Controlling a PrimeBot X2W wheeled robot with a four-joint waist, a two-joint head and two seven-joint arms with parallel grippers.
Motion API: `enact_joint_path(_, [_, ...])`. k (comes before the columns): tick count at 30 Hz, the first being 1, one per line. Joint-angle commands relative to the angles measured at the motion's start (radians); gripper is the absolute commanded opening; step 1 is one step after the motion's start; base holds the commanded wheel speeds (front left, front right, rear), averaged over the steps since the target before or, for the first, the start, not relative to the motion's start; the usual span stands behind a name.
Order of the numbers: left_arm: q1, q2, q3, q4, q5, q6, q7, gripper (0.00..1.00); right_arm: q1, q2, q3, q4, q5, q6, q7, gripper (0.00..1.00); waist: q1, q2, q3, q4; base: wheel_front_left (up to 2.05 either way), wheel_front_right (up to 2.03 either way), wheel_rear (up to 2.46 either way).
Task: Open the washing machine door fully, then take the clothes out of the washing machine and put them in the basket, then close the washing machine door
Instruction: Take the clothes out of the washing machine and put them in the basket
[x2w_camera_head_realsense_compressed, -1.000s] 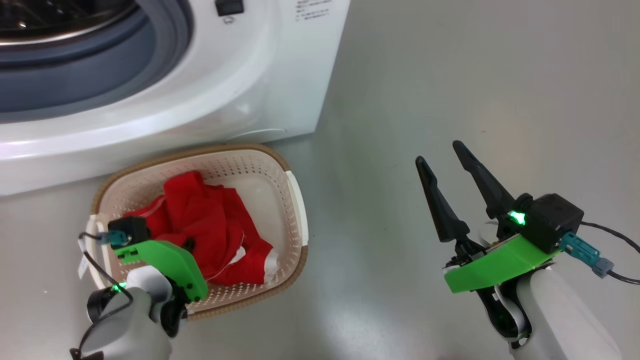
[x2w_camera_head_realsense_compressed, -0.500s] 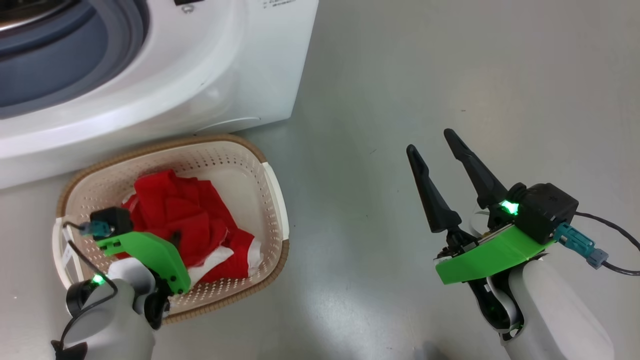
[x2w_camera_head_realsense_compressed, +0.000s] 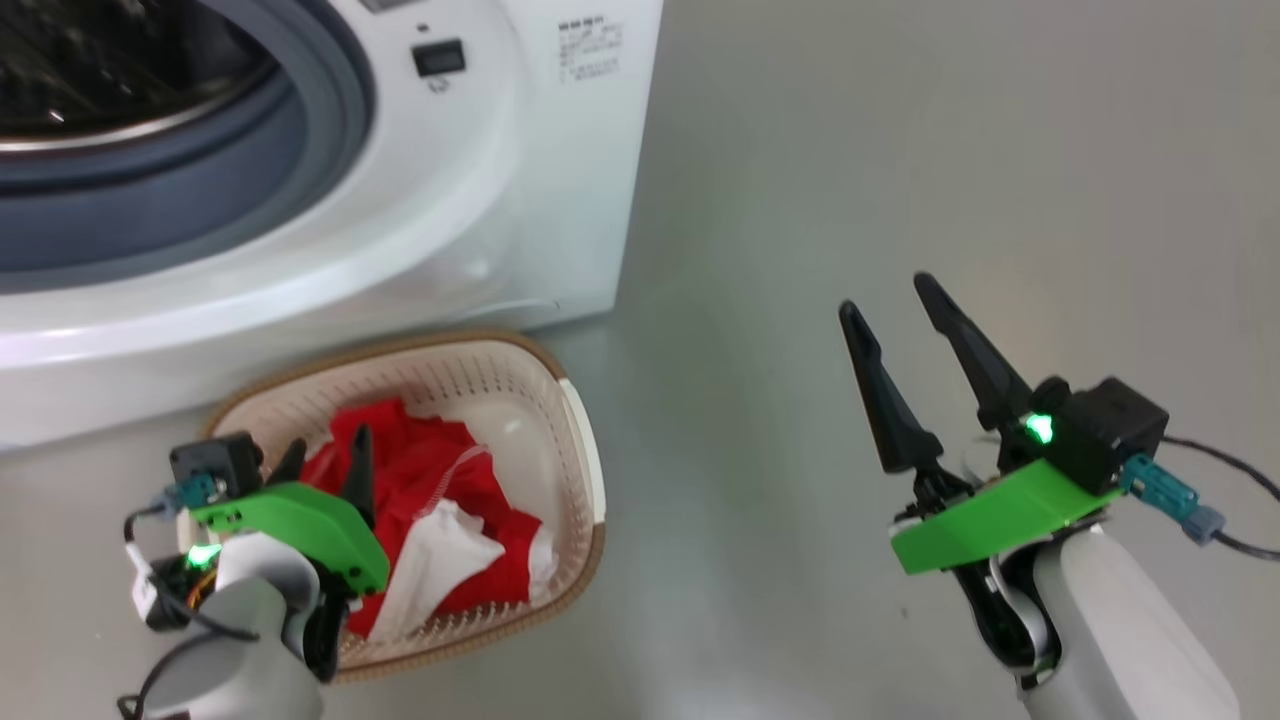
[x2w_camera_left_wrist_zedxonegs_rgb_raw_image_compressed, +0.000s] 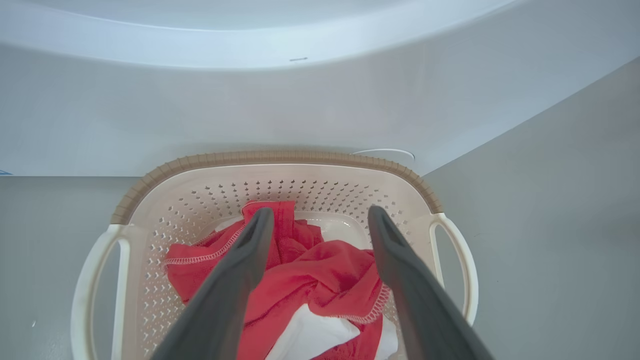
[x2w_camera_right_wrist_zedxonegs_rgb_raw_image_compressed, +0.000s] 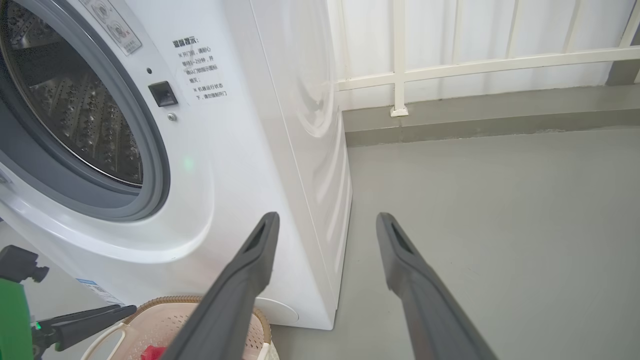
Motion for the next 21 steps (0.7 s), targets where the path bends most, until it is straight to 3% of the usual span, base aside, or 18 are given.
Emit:
enact_joint_path(1, [0.039,0.025,0.019,-0.021,-0.002,-0.004,-0.014,1.0,0.032,-0.005,0.008,-0.018,-0.012,0.006,-0.006,1.0,0.0,0.0,-0.056,0.022,0.0,0.0,0.0])
enact_joint_path(8, [0.167,0.033,0.082,-0.26,0.004,-0.005,-0.02,1.0,0.071,-0.01,-0.016,-0.008,-0.015,0.006,-0.006,1.0,0.0,0.0,-0.166,0.05,0.0,0.0,0.0])
enact_joint_path(21, [0.415,0.006,0.217,-0.709,0.134,-0.001,-0.02,1.0,0.136,0.002,-0.052,-0.009,-0.051,0.006,-0.006,1.0,0.0,0.0,-0.314,0.086,0.0,0.0,0.0])
